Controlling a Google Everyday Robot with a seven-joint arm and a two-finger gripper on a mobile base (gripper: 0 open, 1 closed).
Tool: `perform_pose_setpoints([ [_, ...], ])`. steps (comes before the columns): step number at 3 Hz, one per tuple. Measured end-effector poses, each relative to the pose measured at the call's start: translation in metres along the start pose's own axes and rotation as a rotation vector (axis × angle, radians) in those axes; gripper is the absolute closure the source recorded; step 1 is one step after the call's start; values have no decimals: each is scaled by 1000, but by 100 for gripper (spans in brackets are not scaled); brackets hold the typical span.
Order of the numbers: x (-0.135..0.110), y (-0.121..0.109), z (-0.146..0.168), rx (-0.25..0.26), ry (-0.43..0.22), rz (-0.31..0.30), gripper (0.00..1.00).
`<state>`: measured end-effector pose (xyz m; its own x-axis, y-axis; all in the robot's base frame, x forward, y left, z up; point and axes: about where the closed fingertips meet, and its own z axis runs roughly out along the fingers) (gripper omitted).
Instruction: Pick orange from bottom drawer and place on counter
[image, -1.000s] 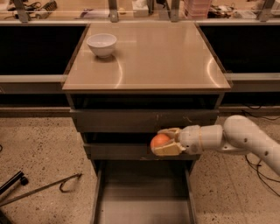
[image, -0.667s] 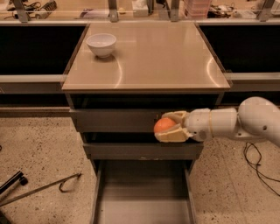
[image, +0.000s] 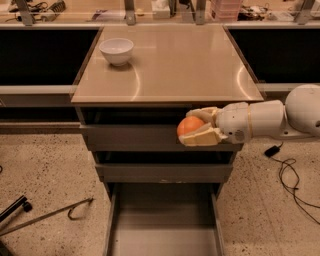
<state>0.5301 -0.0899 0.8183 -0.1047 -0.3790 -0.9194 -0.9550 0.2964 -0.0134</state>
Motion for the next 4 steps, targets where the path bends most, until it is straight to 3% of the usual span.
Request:
perform_pose_setpoints([
  [1,-9,-11,2,10,-11,-32,100],
  [2,-30,-42,5,17,-38,-100,100],
  [3,-72,-90,-1,49,-109,-180,100],
  [4,-125,-122,-25,112,-160,-280,100],
])
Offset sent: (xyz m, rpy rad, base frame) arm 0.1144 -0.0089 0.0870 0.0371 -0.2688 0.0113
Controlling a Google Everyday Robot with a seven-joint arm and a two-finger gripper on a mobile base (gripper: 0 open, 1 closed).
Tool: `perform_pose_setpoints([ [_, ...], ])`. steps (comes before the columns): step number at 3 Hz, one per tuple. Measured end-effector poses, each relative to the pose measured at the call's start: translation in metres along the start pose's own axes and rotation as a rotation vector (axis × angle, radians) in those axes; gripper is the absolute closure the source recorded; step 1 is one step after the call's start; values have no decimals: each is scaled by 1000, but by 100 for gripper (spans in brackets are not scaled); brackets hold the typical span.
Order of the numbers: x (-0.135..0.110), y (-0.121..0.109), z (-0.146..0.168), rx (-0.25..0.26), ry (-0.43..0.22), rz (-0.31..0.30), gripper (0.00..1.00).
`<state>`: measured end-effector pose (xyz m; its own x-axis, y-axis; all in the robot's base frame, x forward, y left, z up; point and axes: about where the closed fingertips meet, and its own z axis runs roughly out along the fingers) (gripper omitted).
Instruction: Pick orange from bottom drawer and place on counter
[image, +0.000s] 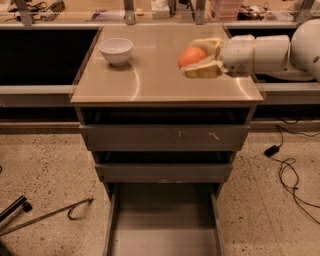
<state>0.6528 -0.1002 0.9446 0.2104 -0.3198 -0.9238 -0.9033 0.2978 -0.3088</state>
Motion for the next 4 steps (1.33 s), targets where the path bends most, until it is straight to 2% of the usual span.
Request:
perform_pose_setpoints([
  [1,-14,-38,-4,75,0,-35,100],
  [2,4,-67,13,113,37,-4,100],
  [3,36,-86,40,127,89,79,100],
  [4,65,-85,67,98,139,174,100],
])
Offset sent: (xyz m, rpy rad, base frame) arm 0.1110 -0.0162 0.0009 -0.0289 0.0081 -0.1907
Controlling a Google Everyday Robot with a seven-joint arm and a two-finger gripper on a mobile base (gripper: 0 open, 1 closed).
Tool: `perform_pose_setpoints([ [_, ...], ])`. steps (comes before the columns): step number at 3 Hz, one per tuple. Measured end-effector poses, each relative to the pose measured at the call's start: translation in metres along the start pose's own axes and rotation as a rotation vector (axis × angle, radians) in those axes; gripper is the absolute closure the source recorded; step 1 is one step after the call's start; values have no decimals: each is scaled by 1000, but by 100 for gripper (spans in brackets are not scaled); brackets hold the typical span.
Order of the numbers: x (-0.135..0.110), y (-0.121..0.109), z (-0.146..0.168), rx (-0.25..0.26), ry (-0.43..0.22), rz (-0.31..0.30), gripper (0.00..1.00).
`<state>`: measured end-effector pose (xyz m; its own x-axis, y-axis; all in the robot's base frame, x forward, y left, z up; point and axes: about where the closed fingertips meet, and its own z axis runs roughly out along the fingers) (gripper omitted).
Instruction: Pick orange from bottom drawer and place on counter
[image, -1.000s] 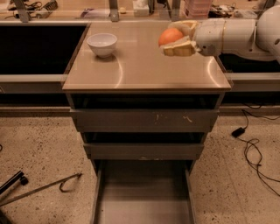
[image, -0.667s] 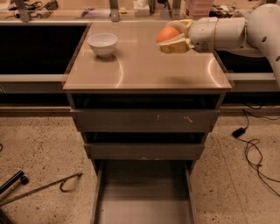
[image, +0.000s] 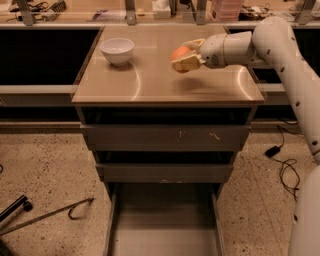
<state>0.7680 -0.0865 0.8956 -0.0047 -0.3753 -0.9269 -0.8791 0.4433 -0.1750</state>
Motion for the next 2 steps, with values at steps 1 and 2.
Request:
perform_pose_setpoints([
  [1,18,11,18,-41,23,80,100],
  [2,26,20,24,-72,0,135,100],
])
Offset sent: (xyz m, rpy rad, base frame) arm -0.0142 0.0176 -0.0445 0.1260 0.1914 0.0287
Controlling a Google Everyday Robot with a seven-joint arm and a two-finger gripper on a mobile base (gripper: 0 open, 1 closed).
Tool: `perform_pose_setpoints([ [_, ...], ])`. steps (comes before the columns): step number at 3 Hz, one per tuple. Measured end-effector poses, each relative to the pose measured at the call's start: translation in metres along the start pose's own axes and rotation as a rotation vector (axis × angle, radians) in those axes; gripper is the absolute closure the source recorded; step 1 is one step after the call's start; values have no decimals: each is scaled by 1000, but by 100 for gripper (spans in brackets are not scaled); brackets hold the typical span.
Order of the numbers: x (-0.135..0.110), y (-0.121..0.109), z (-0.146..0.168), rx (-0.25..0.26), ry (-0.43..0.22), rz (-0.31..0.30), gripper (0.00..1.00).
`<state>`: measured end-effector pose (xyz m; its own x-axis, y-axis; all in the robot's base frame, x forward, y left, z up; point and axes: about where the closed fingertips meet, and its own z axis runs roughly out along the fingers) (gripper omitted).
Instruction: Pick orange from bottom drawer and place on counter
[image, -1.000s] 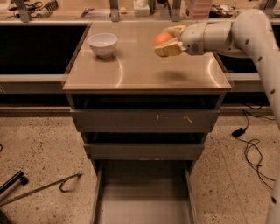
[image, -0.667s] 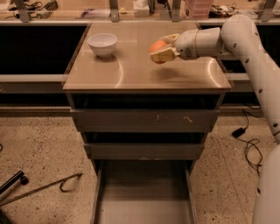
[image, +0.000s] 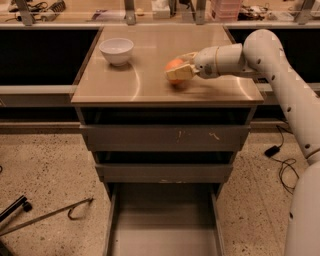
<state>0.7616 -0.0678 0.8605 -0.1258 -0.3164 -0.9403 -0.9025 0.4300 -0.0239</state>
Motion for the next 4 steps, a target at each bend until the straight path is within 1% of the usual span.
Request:
perform_pose_setpoints([
  [1,0,0,0,0,0,0,81],
  [4,0,0,0,0,0,0,11],
])
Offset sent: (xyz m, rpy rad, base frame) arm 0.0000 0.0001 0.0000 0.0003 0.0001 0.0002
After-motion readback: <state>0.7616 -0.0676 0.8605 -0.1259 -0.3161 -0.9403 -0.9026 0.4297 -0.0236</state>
